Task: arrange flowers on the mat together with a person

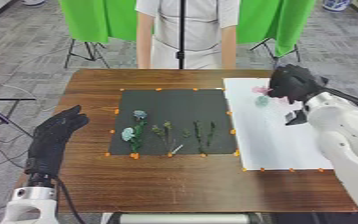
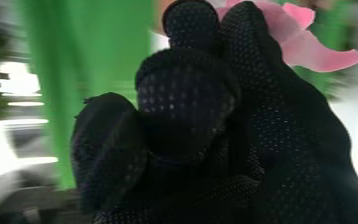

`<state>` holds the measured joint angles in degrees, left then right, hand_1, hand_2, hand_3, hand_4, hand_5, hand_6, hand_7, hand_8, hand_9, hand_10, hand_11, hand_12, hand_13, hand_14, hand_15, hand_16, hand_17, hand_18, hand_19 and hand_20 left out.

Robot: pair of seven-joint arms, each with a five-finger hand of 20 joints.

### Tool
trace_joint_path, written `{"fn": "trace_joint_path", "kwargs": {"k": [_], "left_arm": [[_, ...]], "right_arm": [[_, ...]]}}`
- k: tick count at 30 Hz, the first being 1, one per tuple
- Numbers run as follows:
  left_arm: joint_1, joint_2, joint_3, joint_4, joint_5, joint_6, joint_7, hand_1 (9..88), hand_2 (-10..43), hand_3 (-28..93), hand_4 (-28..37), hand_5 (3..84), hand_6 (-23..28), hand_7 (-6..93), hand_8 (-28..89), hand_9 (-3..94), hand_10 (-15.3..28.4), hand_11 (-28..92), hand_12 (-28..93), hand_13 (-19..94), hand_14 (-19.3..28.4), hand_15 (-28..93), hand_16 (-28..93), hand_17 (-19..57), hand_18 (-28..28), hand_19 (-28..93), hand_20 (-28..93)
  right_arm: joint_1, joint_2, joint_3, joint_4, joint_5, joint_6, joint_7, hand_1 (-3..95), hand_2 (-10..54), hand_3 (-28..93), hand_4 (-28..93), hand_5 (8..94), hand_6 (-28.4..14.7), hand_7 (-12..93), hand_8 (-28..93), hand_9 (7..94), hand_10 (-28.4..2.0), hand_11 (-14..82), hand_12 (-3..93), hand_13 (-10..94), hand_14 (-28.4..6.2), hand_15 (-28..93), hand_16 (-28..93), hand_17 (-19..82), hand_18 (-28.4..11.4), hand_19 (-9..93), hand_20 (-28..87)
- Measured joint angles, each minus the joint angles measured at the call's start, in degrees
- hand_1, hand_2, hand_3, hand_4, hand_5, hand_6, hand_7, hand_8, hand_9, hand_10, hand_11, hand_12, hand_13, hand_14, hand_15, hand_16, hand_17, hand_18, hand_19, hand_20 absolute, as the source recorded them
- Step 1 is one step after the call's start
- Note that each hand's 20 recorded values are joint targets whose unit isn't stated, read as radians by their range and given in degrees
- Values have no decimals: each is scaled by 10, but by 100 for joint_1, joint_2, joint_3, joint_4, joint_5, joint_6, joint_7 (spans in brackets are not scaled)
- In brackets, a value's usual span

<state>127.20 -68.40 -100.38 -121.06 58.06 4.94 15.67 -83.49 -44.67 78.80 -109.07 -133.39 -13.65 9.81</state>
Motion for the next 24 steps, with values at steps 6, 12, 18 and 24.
{"fn": "trace_joint_path", "kwargs": {"k": [6,12,18,24], "left_arm": [[-1,-7,9,0,0,27,-4,308,-4,651,-155,512,15,156,-71,482,129,195,143,369,174,192,44,70,129,100,232],[-6,-7,19,1,-1,39,-4,307,-4,653,-155,511,14,156,-71,482,129,194,143,370,174,192,44,70,129,101,233],[-32,-7,66,16,-3,43,-10,307,-4,652,-155,512,14,157,-72,481,128,195,143,369,174,192,44,70,130,102,233],[-92,-7,104,47,-4,42,-14,308,-4,650,-154,512,13,157,-72,482,128,194,143,370,174,191,44,69,130,101,232]], "right_arm": [[1538,-369,-1852,295,-169,-13,-1084,642,-95,543,-253,855,30,172,48,937,-81,384,169,937,2,611,150,761,-84,917,273],[2219,-1150,-2859,752,-772,-67,-1736,634,-95,554,-263,850,36,180,43,937,-78,413,166,937,4,637,156,759,-89,929,294],[2355,-1863,-3096,1021,-1034,-119,-2007,627,-95,560,-270,848,39,183,36,937,-78,424,162,937,4,644,157,758,-94,932,324],[2413,-2384,-3096,1635,-1734,-121,-2370,619,-95,562,-274,842,44,183,29,937,-79,428,161,937,3,647,158,756,-96,932,344]]}}
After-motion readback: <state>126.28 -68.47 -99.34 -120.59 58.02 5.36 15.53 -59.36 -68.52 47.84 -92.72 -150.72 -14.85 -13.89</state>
